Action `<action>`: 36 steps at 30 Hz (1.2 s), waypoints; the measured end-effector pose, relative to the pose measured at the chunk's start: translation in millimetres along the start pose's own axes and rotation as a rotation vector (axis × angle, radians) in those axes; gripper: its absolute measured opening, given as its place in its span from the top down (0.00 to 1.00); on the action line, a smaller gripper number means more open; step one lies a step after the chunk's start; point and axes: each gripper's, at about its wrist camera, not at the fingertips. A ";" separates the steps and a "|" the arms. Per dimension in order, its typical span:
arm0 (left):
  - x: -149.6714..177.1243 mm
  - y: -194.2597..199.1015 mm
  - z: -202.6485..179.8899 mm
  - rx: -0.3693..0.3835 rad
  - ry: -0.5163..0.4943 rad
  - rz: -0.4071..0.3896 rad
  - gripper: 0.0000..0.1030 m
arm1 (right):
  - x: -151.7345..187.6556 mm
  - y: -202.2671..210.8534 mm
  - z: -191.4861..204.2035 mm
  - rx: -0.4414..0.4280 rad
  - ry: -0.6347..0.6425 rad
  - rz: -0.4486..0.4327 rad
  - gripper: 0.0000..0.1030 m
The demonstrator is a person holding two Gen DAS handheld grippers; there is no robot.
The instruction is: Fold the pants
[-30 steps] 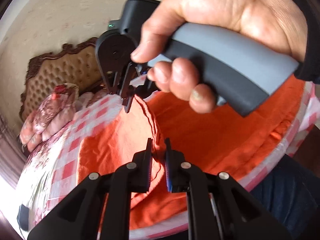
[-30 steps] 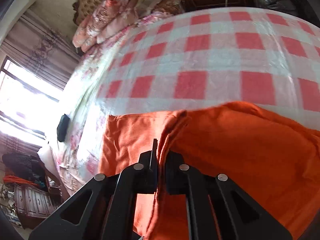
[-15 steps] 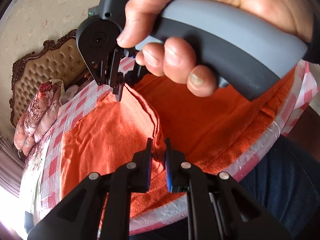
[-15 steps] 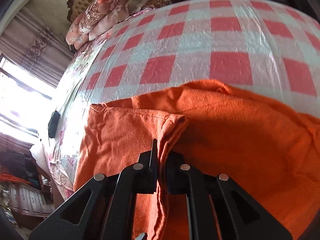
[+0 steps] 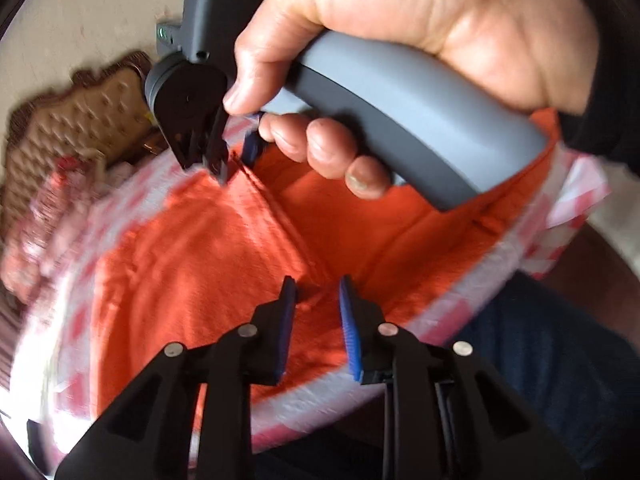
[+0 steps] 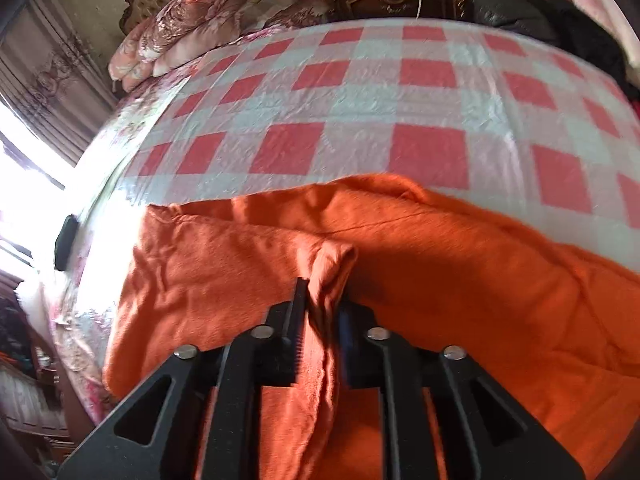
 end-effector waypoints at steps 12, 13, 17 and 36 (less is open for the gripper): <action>76.3 44.7 184.6 0.041 0.651 -0.100 0.87 | 111.0 48.4 58.3 0.178 0.104 -0.237 0.69; 79.2 33.9 191.2 0.045 0.654 -0.069 0.87 | 119.1 39.6 64.0 0.177 0.112 -0.224 0.69; 97.7 -0.2 204.2 0.076 0.663 0.043 0.89 | 137.7 15.6 72.3 0.217 0.139 -0.170 0.69; 12.3 -72.4 257.1 0.019 0.571 0.201 0.88 | 147.2 12.3 58.5 0.234 0.118 -0.177 0.44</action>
Point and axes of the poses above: each gripper's, at about its wrist camera, not at the fingertips, and y roughly against the way its jaws point, z to its left, x to its underside, and after that the axes turned 7 degrees about z, right-handed
